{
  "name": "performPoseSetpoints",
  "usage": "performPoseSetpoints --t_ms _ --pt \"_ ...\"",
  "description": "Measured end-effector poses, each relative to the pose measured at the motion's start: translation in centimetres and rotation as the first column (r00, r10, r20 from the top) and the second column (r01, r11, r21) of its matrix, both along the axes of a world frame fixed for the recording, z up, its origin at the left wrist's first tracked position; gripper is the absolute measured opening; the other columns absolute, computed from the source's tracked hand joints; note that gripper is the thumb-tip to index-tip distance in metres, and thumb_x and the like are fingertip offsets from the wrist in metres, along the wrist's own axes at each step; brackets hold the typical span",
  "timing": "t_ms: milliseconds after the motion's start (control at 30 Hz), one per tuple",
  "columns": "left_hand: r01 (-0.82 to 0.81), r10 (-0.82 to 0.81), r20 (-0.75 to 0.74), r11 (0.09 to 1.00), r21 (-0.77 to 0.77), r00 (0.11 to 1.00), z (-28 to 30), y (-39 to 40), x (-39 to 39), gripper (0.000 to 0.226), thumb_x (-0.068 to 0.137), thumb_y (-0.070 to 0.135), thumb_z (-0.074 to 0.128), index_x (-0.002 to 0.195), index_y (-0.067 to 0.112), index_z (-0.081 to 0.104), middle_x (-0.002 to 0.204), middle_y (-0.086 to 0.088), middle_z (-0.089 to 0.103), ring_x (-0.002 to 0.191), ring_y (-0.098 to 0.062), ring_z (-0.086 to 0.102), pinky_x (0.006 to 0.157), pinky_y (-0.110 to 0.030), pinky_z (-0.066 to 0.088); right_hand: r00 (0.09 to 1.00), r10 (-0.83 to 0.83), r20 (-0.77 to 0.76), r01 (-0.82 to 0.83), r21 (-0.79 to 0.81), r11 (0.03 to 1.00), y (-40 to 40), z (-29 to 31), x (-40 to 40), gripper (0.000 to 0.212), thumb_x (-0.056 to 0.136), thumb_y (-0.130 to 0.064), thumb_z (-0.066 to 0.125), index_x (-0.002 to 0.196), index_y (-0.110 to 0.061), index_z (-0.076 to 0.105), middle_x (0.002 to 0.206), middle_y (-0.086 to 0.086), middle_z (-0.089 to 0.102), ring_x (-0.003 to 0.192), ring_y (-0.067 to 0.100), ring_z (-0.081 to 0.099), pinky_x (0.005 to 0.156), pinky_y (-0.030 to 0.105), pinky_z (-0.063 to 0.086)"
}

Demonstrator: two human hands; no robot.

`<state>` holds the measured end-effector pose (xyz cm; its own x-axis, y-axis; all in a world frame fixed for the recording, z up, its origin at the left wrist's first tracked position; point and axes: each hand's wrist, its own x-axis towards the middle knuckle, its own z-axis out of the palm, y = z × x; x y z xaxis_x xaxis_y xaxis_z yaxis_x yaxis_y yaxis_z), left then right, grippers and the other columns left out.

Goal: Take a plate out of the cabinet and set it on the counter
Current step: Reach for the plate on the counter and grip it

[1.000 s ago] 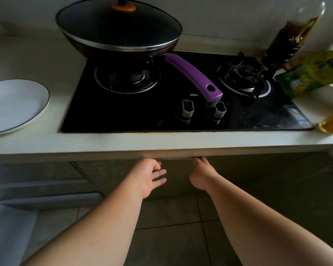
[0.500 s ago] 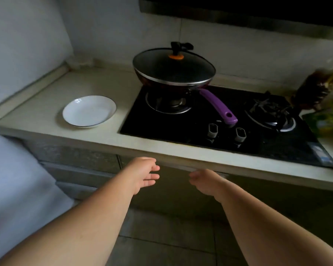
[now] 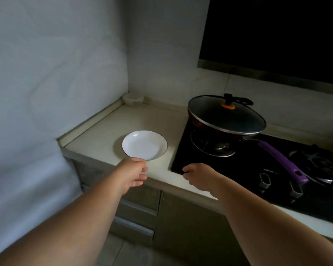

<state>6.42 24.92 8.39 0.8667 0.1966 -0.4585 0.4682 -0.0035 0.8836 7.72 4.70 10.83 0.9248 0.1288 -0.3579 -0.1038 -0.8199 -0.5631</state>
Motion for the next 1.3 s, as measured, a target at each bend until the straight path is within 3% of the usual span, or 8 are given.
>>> performPoseSetpoints --t_ms 267,400,533,700,867,1000,1067,1300 --pt "0.063 -0.062 -0.012 0.986 0.153 0.998 0.1 11.5 8.9 0.016 0.085 0.012 0.049 0.072 0.021 0.046 0.087 -0.007 0.044 0.081 -0.025 0.044 0.073 -0.034 0.040 0.972 -0.232 -0.027 0.232 -0.008 0.973 10.2 -1.9 7.4 0.048 0.092 -0.017 0.044 0.140 -0.014 0.042 0.136 0.012 0.054 0.124 0.029 0.052 0.099 0.034 0.043" --pt "0.105 -0.096 -0.053 0.975 0.197 0.994 -1.4 13.7 12.8 0.009 0.085 0.012 0.047 0.089 0.018 0.052 0.095 -0.012 0.050 0.084 -0.027 0.049 0.077 -0.036 0.049 0.931 -0.364 -0.005 0.364 -0.004 0.931 12.4 -3.1 9.7 0.051 0.092 -0.017 0.044 0.142 -0.011 0.033 0.134 0.016 0.052 0.119 0.032 0.054 0.094 0.035 0.045" --pt "0.152 -0.135 -0.113 0.977 0.151 0.984 -3.6 13.2 15.2 0.016 0.088 0.011 0.046 0.074 0.012 0.053 0.082 -0.011 0.052 0.075 -0.028 0.053 0.078 -0.037 0.053 0.880 -0.473 -0.044 0.472 -0.030 0.881 12.5 -4.3 11.5 0.058 0.092 -0.019 0.042 0.147 -0.011 0.025 0.142 0.017 0.043 0.123 0.034 0.049 0.090 0.034 0.044" --pt "0.237 -0.211 -0.164 0.959 0.155 0.963 -5.3 12.3 16.6 0.036 0.084 0.010 0.035 0.113 0.007 0.056 0.107 -0.017 0.063 0.055 -0.023 0.057 0.067 -0.032 0.056 0.862 -0.502 -0.074 0.501 -0.035 0.865 11.5 -5.6 13.3 0.045 0.092 -0.019 0.040 0.136 -0.007 0.039 0.123 0.022 0.059 0.105 0.037 0.062 0.091 0.045 0.053" --pt "0.203 -0.178 -0.184 0.971 0.128 0.967 -5.6 11.5 17.8 0.028 0.086 0.005 0.032 0.104 0.013 0.051 0.106 -0.010 0.063 0.071 -0.023 0.063 0.061 -0.033 0.056 0.873 -0.456 -0.174 0.473 0.065 0.879 11.3 -6.7 14.8 0.040 0.094 -0.012 0.038 0.133 -0.007 0.043 0.098 0.014 0.058 0.060 0.018 0.055 0.050 0.021 0.045" --pt "0.194 -0.171 -0.171 0.972 0.130 0.970 -5.3 11.9 19.5 0.024 0.086 0.001 0.032 0.082 0.018 0.048 0.099 -0.009 0.060 0.073 -0.025 0.060 0.058 -0.034 0.055 0.849 -0.504 -0.160 0.525 0.144 0.839 11.6 -7.3 16.4 0.035 0.085 -0.005 0.035 0.116 -0.007 0.053 0.091 0.012 0.061 0.075 0.027 0.062 0.068 0.037 0.056" --pt "0.188 -0.167 -0.149 0.973 0.135 0.975 -5.0 12.0 20.8 0.025 0.087 0.001 0.033 0.081 0.019 0.048 0.093 -0.007 0.060 0.071 -0.024 0.059 0.057 -0.033 0.054 0.835 -0.517 -0.187 0.548 0.202 0.812 11.7 -7.1 17.5 0.030 0.084 -0.003 0.033 0.107 -0.009 0.052 0.086 0.015 0.063 0.066 0.026 0.062 0.058 0.035 0.056" --pt "0.153 -0.138 -0.097 0.975 0.164 0.986 -4.6 11.7 26.0 0.037 0.084 0.004 0.033 0.110 0.014 0.058 0.107 -0.011 0.065 0.072 -0.024 0.061 0.052 -0.029 0.050 0.847 -0.500 -0.182 0.531 0.266 0.804 11.8 -6.0 22.5 0.036 0.090 -0.005 0.038 0.125 -0.003 0.049 0.074 0.006 0.055 0.055 0.017 0.055 0.045 0.024 0.046"
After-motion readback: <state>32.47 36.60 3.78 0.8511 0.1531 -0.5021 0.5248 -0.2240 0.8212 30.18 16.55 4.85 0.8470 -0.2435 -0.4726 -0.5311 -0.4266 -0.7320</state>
